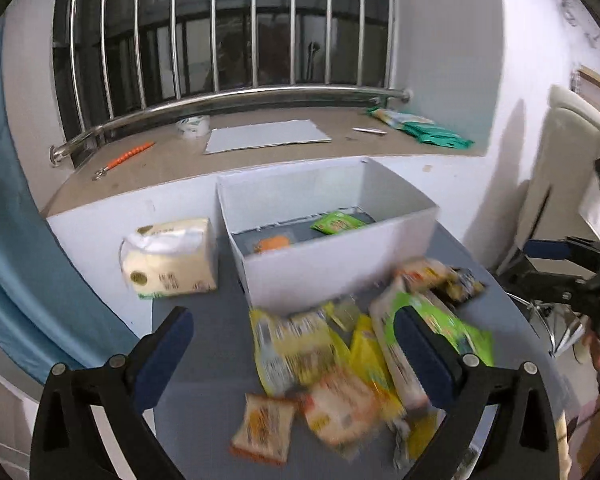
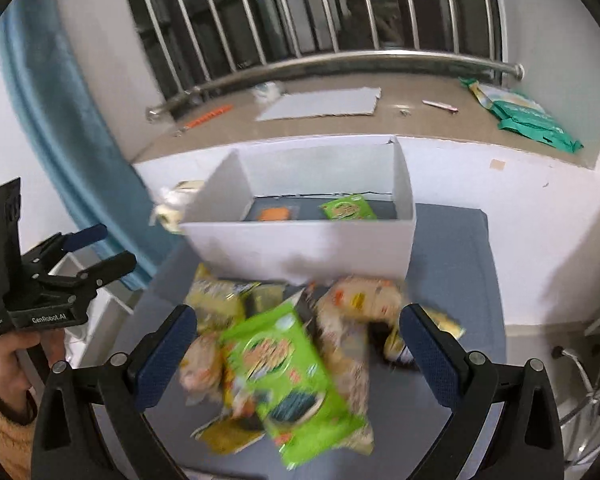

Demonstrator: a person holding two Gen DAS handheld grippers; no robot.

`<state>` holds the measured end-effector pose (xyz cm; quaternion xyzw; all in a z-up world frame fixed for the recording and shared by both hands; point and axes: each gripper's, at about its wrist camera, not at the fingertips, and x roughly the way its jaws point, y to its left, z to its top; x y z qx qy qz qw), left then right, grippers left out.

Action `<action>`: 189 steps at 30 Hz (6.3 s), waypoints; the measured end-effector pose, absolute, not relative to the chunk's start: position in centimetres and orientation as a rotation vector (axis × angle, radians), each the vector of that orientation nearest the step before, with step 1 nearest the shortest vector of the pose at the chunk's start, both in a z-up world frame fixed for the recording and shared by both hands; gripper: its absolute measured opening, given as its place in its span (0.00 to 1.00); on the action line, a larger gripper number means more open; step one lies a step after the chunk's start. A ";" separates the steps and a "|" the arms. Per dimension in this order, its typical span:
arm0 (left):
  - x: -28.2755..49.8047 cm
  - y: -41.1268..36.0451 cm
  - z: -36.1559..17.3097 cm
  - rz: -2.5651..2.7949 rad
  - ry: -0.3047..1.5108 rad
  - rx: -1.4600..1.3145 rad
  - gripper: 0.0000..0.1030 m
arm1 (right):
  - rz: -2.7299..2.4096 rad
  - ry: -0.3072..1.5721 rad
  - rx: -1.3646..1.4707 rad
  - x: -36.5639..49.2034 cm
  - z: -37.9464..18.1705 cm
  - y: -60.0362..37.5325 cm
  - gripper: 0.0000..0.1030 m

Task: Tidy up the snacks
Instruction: 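Grasp another green seaweed packet from the pile with the right gripper, then grasp the rice cracker packet with the left gripper while the right gripper holds the seaweed packet, then lower both packets into the white box and open both grippers, then grasp a yellow corn snack bag with the right gripper while the left gripper grasps a yellow chip bag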

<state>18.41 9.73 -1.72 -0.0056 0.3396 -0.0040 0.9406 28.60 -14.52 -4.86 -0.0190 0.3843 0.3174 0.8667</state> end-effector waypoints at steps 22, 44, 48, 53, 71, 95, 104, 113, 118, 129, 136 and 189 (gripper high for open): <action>11.4 11.8 -6.2 -0.037 0.755 -0.111 1.00 | 0.811 0.906 -0.372 29.4 -14.9 -11.2 1.00; 17.4 13.4 -15.8 0.002 1.018 -0.017 0.99 | 0.894 0.815 -0.152 22.8 -10.6 -17.1 0.71; 18.5 13.7 -16.5 0.000 1.033 0.000 0.99 | 0.887 0.785 -0.134 20.7 -10.0 -18.5 0.71; 19.6 13.3 -17.3 -0.002 1.070 0.023 0.72 | 0.864 0.790 -0.100 19.6 -10.6 -19.9 0.71; 15.5 10.4 -4.7 -0.095 0.638 -0.139 0.47 | 0.734 0.694 0.059 21.3 -8.7 -20.2 0.71; 38.5 13.2 -1.1 0.100 0.752 -0.095 1.00 | 0.552 0.813 0.030 47.7 -3.3 -9.2 1.00; 34.4 12.8 -0.2 0.030 0.762 -0.151 1.00 | 0.601 0.733 -0.073 43.5 -2.7 -9.3 1.00; 26.4 9.9 3.5 0.041 0.625 -0.051 1.00 | 0.749 0.637 0.022 36.8 0.1 -13.8 1.00; 21.1 8.2 2.9 -0.038 0.583 -0.092 1.00 | 0.744 0.620 0.033 31.3 -0.9 -17.2 1.00; 12.7 6.0 -4.6 -0.111 0.639 -0.132 1.00 | 0.617 0.691 0.065 23.8 -10.5 -22.6 1.00; 11.1 7.0 -6.6 -0.124 0.683 -0.225 1.00 | 0.571 0.788 0.058 24.1 -14.5 -22.4 1.00; 25.7 12.4 -14.0 -0.006 0.949 -0.260 0.99 | 0.743 0.753 0.471 29.7 -11.3 -21.8 0.16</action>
